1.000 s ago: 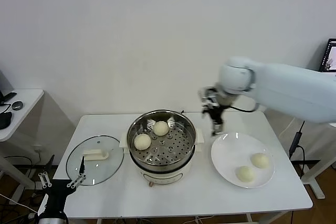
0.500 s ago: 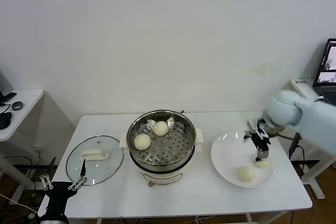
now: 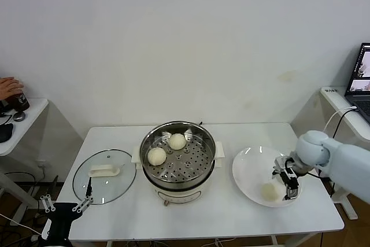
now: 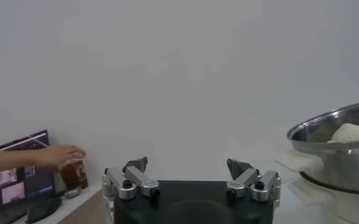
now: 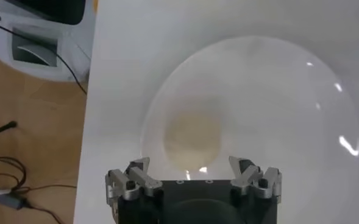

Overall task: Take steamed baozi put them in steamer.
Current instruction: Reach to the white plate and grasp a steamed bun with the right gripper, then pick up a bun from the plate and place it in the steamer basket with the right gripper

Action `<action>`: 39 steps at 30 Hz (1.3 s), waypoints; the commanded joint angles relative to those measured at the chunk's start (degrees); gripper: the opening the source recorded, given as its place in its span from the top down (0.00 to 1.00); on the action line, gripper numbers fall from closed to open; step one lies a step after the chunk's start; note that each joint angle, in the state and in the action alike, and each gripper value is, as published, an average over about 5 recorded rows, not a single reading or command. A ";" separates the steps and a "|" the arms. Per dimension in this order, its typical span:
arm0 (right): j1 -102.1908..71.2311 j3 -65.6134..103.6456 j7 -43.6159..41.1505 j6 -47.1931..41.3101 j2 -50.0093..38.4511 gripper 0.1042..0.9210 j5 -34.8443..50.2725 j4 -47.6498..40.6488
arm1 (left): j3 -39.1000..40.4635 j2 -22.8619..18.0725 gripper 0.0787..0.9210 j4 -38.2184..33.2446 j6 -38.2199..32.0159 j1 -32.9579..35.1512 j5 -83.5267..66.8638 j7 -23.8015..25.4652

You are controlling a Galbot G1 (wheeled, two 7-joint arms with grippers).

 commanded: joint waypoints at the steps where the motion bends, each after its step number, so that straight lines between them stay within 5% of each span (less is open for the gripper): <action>1: -6.09 3.79 1.63 0.12 2.78 0.14 -1.82 -2.42 | -0.04 -0.03 0.12 0.00 -0.03 0.08 -0.05 -0.03; 24: 3.05 2.25 0.56 -0.77 1.97 0.53 0.91 -1.96 | -0.51 0.02 0.12 0.20 -0.33 -0.57 -0.49 -0.08; 32: 20.26 -1.45 -4.80 1.68 0.47 0.55 7.98 -1.25 | -0.36 0.45 0.12 -0.17 -0.28 -1.05 -0.77 -0.04; 39: 38.99 -8.93 -8.25 5.77 7.51 0.55 16.64 -1.96 | 0.07 0.95 0.12 -0.35 -0.14 -1.94 -1.12 0.01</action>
